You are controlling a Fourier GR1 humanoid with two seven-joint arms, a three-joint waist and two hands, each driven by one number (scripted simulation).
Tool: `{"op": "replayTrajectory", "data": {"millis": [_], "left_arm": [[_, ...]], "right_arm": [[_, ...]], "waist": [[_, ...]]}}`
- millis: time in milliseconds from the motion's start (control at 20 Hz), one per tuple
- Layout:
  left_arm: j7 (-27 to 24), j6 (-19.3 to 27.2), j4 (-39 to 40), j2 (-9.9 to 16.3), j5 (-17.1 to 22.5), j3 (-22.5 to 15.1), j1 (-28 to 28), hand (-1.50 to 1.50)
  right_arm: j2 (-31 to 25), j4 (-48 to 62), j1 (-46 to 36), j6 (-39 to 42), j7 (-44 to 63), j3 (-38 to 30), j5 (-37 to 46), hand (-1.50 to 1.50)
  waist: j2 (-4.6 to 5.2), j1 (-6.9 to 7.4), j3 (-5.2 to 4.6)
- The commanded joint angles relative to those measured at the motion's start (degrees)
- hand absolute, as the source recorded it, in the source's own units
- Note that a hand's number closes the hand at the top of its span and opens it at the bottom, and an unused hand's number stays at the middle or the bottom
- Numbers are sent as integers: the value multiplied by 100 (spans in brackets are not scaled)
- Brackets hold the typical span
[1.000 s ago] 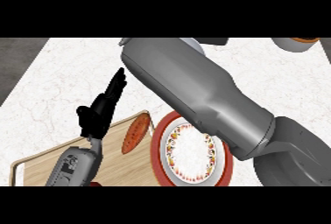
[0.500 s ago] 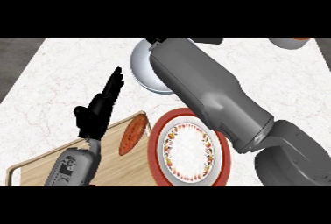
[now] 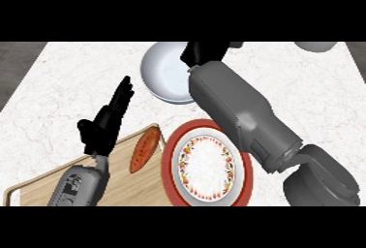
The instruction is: Pick the bell pepper from the plate and place it in the bowl
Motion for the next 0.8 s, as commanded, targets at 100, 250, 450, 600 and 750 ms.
{"op": "replayTrajectory", "data": {"millis": [100, 250, 450, 600, 750], "left_arm": [[43, -81, -83, 91, 32, 62, 39, 0], [172, -142, -23, 63, 149, 146, -148, 0], [12, -57, -142, -19, 16, 1, 131, 0], [124, -78, -272, 82, 59, 100, 143, 0], [137, -202, -410, 222, 210, 257, 310, 0]], "right_arm": [[19, -496, 935, -500, -639, -483, -759, -150], [19, -616, 970, -578, -1155, -557, -987, -150], [19, -899, 902, -1277, -1666, -612, -1046, -150], [19, -887, 796, -1955, -1959, -741, -912, -150], [18, -815, 772, -2207, -2121, -898, -897, -150]], "waist": [[3, -56, 12], [13, -37, 10], [-17, -45, 10], [-47, -128, 12], [-82, -238, 10]]}}
